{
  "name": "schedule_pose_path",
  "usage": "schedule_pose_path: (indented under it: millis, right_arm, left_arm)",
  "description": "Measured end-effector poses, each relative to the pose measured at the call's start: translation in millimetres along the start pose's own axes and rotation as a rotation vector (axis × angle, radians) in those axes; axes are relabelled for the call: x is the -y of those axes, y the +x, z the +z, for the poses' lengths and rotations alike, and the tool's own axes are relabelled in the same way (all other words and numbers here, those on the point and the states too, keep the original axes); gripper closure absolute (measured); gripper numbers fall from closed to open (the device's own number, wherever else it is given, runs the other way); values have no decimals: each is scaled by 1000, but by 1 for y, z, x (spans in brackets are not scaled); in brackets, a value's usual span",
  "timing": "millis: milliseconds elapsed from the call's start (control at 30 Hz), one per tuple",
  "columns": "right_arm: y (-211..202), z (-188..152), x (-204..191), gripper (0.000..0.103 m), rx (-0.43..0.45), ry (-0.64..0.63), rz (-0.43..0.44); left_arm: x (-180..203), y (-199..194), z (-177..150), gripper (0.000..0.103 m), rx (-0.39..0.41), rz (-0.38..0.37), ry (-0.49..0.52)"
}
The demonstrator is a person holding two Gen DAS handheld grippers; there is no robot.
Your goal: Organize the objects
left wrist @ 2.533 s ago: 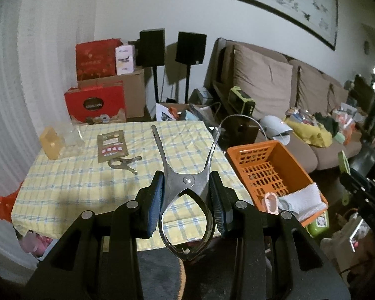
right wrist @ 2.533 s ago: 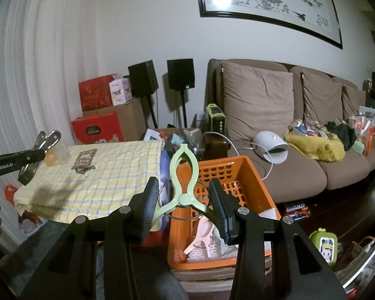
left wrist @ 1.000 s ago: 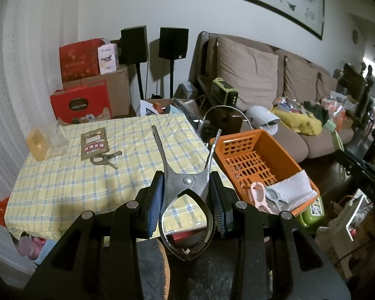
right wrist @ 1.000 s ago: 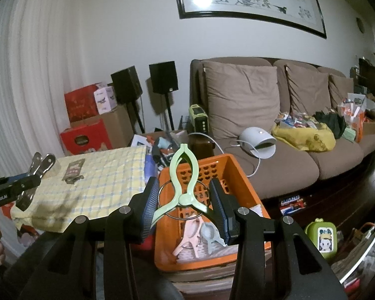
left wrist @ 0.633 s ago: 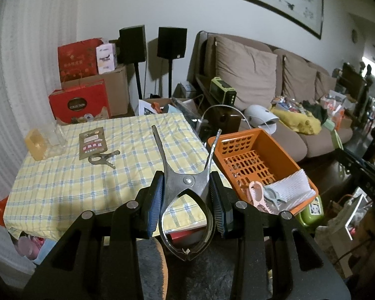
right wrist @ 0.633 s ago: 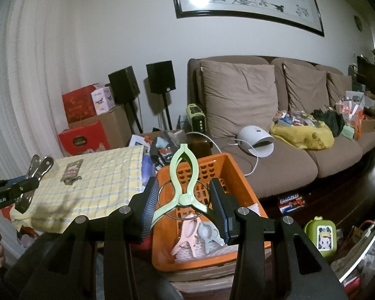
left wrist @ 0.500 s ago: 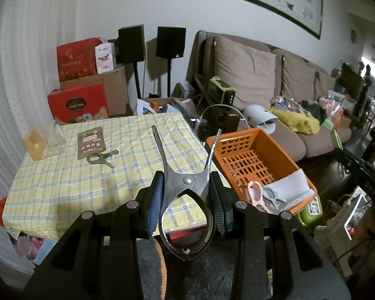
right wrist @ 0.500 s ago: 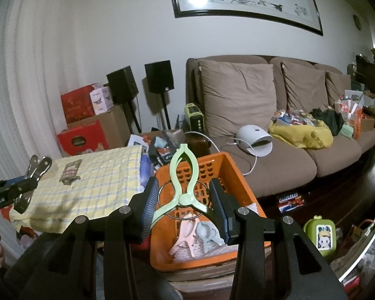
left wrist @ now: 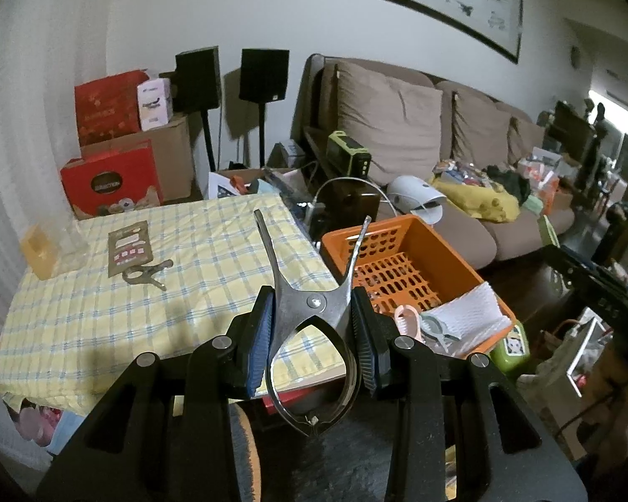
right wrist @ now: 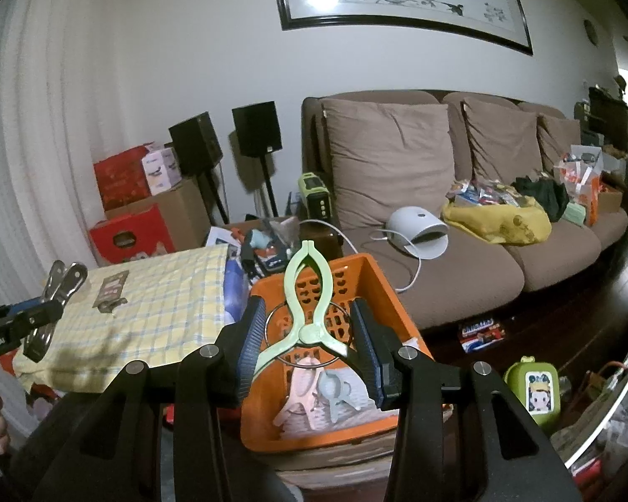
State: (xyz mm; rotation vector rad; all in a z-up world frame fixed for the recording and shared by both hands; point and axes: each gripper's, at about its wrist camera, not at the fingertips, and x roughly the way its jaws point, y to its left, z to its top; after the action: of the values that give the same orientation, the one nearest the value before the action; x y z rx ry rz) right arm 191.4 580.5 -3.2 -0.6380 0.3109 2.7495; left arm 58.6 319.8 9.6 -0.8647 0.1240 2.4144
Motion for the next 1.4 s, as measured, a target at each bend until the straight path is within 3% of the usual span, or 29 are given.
schedule_pose_path:
  millis: [1400]
  right_arm:
    - [9,-5,13,61,-14,17,-28]
  left_arm:
    - [44,18,-5,69,-27,-77,55]
